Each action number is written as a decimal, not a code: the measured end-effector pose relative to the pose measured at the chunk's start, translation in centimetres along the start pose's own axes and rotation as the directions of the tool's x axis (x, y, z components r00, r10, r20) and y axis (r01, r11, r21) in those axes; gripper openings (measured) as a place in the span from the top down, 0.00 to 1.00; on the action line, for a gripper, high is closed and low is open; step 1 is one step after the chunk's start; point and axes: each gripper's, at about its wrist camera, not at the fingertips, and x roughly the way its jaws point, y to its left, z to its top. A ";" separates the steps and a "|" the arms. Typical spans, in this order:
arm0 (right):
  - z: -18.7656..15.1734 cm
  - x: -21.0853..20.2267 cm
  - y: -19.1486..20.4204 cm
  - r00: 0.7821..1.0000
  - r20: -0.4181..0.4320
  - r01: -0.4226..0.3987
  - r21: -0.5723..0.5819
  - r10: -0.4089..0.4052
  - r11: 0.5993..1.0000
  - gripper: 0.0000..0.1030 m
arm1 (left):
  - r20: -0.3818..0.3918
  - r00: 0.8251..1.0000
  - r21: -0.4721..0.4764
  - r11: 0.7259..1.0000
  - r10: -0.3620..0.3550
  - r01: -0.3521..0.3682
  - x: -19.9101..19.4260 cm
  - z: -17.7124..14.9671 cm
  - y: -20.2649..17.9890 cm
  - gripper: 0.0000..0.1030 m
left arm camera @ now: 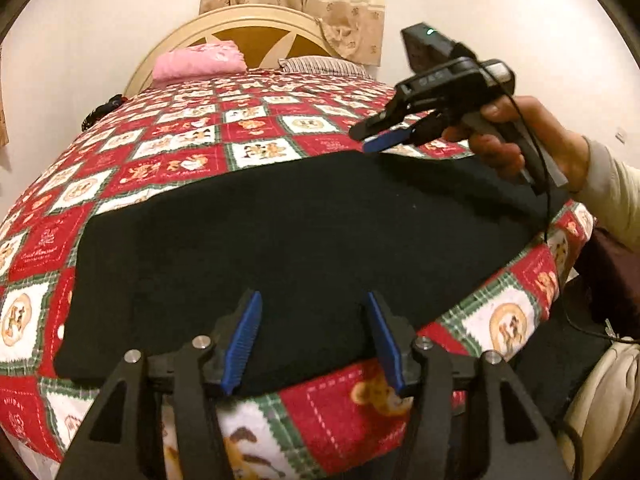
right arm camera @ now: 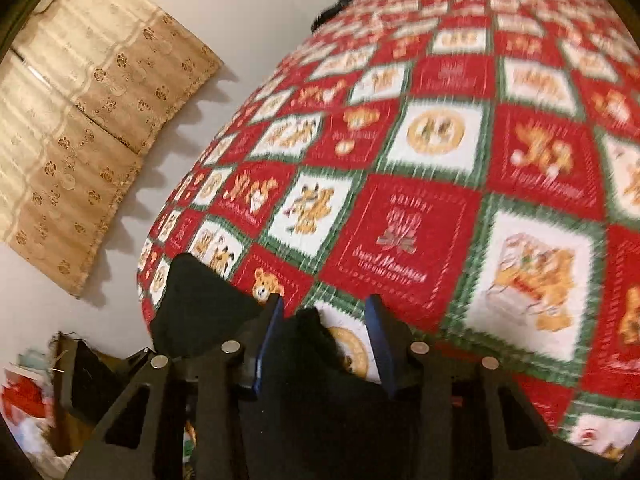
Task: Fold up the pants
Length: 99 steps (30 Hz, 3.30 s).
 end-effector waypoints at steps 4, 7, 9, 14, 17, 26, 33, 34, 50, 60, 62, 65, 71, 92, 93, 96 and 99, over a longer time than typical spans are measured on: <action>-0.5 1.5 0.1 0.998 -0.058 -0.023 0.009 0.023 1.000 0.59 | 0.015 0.999 -0.037 0.999 -0.035 0.036 -0.3 -0.2 0.7 0.45; -0.7 2.1 0.4 0.996 -0.076 -0.051 0.012 0.052 0.999 0.80 | 0.017 1.000 -0.023 0.999 -0.024 0.025 -0.2 -0.1 0.4 0.45; -0.6 2.3 0.5 0.996 -0.070 -0.061 0.021 0.062 0.998 0.92 | 0.018 1.000 -0.028 0.999 -0.024 0.025 -0.2 -0.1 0.5 0.45; -0.5 0.2 1.2 0.995 0.024 -0.092 0.014 0.092 0.996 0.95 | 0.017 1.000 -0.035 0.999 -0.020 0.020 -0.4 -0.2 0.5 0.45; -0.5 -1.8 2.6 0.989 0.104 -0.098 -0.039 0.102 0.994 0.96 | 0.015 1.000 -0.043 0.999 -0.011 0.011 -0.5 0.1 0.5 0.44; 0.0 1.8 0.5 0.995 0.071 0.073 -0.025 -0.071 0.997 0.96 | -0.011 1.000 -0.034 0.999 0.020 -0.021 -0.1 0.4 0.4 0.43; -1.5 0.2 1.3 0.988 0.097 0.132 -0.082 -0.124 0.988 0.76 | -0.043 0.998 -0.044 0.998 0.049 -0.050 0.0 0.8 0.3 0.39; -2.0 -0.5 1.8 0.984 0.105 0.154 -0.108 -0.143 0.982 0.70 | -0.047 0.998 -0.042 0.998 0.052 -0.054 0.0 0.7 0.3 0.38; -16.2 -2.5 11.7 0.957 0.177 0.291 -0.573 -0.231 0.767 0.56 | -0.080 0.995 -0.058 0.996 0.062 -0.067 0.4 1.1 0.0 0.32; -17.0 -1.2 11.4 0.941 0.200 0.336 -0.613 -0.271 0.715 0.81 | -0.071 0.997 -0.063 0.997 0.043 -0.048 0.4 0.9 0.3 0.32; -17.0 -1.1 11.6 0.949 0.180 0.313 -0.621 -0.258 0.718 0.88 | -0.070 0.997 -0.065 0.997 0.038 -0.042 0.3 0.9 0.4 0.32; -17.3 -0.9 11.9 0.952 0.170 0.305 -0.629 -0.256 0.715 0.96 | -0.072 0.997 -0.062 0.997 0.033 -0.037 0.1 0.9 0.4 0.32; -17.8 -1.9 13.0 0.958 0.165 0.283 -0.646 -0.233 0.709 0.98 | -0.069 0.995 -0.078 0.994 0.074 -0.080 -1.0 1.3 1.6 0.32; -17.0 -19.1 -0.2 0.866 0.354 0.419 -0.124 -0.354 0.900 0.74 | -0.046 0.998 -0.047 0.998 0.038 -0.040 1.5 4.4 -1.3 0.32; -17.3 -21.1 -1.9 0.846 0.376 0.428 -0.055 -0.378 0.902 0.74 | -0.053 0.998 -0.032 0.999 0.038 -0.039 2.0 4.5 -1.7 0.32; -19.6 -28.1 -7.3 0.743 0.432 0.494 0.161 -0.511 0.854 0.74 | -0.075 0.997 -0.026 0.999 0.029 -0.031 3.0 4.9 -2.2 0.32; -22.2 -34.0 -11.9 0.652 0.441 0.526 0.323 -0.617 0.786 0.74 | -0.092 0.995 -0.033 0.999 0.035 -0.038 3.5 5.0 -2.2 0.32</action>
